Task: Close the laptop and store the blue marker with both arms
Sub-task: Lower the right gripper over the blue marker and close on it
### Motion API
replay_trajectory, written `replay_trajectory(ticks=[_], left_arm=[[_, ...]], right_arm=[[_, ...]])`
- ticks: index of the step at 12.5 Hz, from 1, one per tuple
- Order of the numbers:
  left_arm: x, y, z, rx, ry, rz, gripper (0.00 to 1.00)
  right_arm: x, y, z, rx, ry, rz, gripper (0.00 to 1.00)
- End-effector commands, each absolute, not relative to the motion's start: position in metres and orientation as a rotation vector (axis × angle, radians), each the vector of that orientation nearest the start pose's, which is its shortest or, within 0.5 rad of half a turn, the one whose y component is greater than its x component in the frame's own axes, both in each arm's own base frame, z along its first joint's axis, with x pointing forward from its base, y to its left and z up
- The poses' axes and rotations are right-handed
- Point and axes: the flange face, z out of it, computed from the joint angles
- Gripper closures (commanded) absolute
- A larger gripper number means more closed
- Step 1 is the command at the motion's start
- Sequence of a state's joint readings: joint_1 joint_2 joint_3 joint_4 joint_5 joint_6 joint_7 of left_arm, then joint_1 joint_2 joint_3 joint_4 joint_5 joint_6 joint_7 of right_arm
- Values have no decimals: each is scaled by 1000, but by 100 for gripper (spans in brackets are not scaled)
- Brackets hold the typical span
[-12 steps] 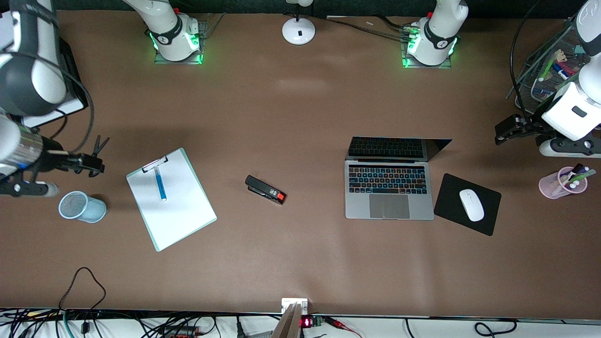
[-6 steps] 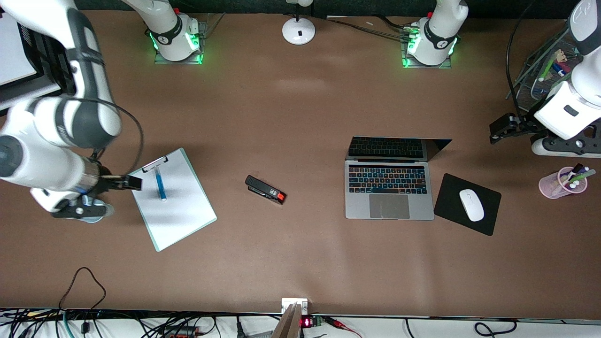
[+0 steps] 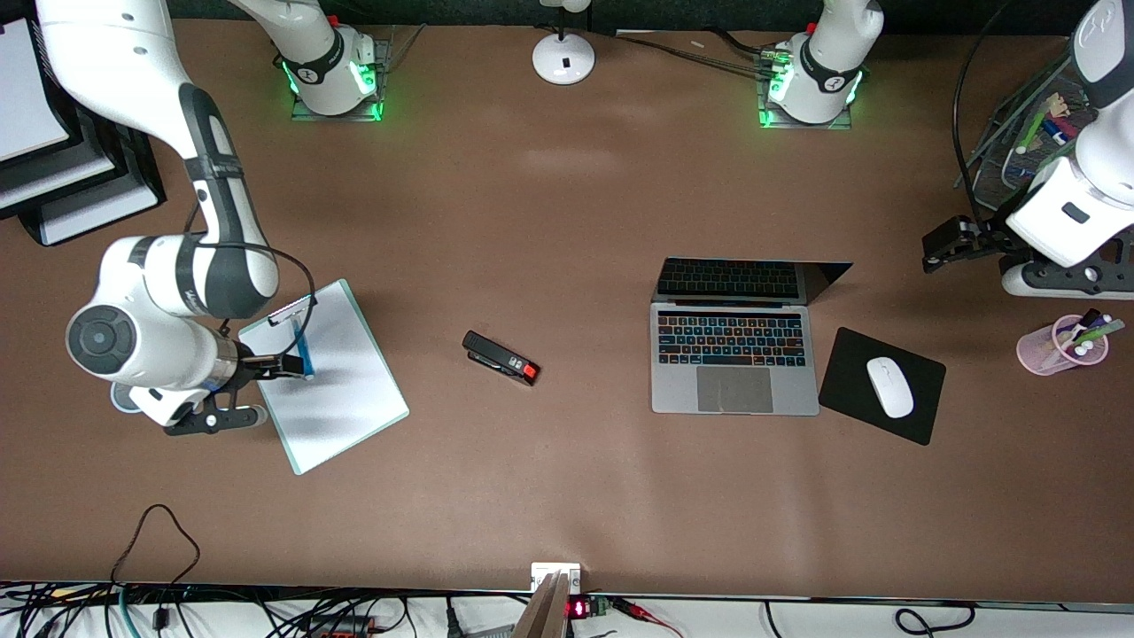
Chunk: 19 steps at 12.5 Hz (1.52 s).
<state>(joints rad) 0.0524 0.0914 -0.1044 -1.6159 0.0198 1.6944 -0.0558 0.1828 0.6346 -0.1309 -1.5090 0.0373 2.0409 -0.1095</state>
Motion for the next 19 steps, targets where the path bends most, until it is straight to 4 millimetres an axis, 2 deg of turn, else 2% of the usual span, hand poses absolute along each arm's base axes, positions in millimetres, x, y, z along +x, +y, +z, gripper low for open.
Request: replay_trajectory(ticks=[1, 4, 5, 6, 7, 8, 9, 10, 12, 14, 17, 19], left_arm=[[597, -26, 567, -3131, -24, 20, 0], [603, -29, 561, -3130, 17, 38, 0], [601, -33, 555, -3129, 101, 65, 2], [601, -36, 556, -3127, 151, 70, 27], [599, -37, 554, -3127, 154, 103, 45], [598, -38, 552, -3128, 156, 125, 56], [600, -41, 551, -3135, 158, 128, 73], [600, -42, 550, -3138, 153, 131, 84], [600, -41, 548, -3138, 145, 136, 91], [600, -41, 546, -3137, 150, 148, 100], [595, -45, 541, -3132, 160, 210, 100], [587, -59, 535, -3125, 191, 243, 100]], right_arm=[[698, 55, 267, -3159, -321, 178, 0], [695, 53, 241, -3139, -424, 233, 0], [693, 53, 236, -3134, -445, 248, 0], [692, 52, 234, -3133, -444, 258, 0], [690, 51, 231, -3130, -448, 270, 4], [688, 52, 227, -3127, -457, 282, 12], [687, 53, 226, -3127, -459, 285, 15], [686, 53, 222, -3125, -466, 294, 17], [684, 50, 213, -3103, -544, 316, 19], [683, 49, 207, -3103, -546, 329, 20], [681, 50, 198, -3100, -551, 351, 30], [680, 53, 197, -3098, -554, 355, 34]])
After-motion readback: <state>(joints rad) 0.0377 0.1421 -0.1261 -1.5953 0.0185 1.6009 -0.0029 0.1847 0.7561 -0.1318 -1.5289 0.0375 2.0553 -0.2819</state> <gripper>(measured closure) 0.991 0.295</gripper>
